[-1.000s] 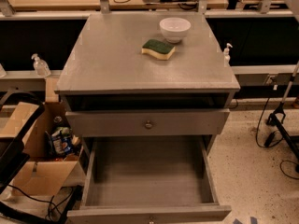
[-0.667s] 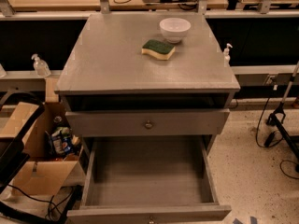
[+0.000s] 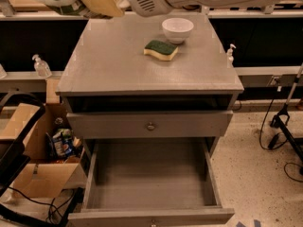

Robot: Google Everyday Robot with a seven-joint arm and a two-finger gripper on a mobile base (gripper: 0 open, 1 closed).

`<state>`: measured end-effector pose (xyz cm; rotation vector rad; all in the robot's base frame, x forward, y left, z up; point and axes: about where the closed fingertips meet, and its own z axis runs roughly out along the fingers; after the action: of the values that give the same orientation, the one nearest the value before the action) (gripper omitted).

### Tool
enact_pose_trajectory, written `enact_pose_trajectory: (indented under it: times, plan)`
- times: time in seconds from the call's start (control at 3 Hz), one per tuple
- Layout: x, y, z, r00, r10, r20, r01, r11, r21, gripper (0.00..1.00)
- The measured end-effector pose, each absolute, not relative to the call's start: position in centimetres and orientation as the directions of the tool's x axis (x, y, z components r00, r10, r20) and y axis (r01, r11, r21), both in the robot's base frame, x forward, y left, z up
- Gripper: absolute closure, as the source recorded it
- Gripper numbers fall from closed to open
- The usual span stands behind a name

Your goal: Place green jalapeno chip bag into middle drawer

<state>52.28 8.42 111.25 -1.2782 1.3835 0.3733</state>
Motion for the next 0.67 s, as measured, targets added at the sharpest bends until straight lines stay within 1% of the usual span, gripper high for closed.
enact_pose_trajectory:
  times: [0.33,0.67]
  plan:
    - [52.4,8.3,110.3,0.240,-0.444,-0.863,-0.828,0.370,-0.421,1.00]
    - [51.2,8.3,107.9,0.227,-0.420,-0.879,-0.826,0.395,-0.402,1.00]
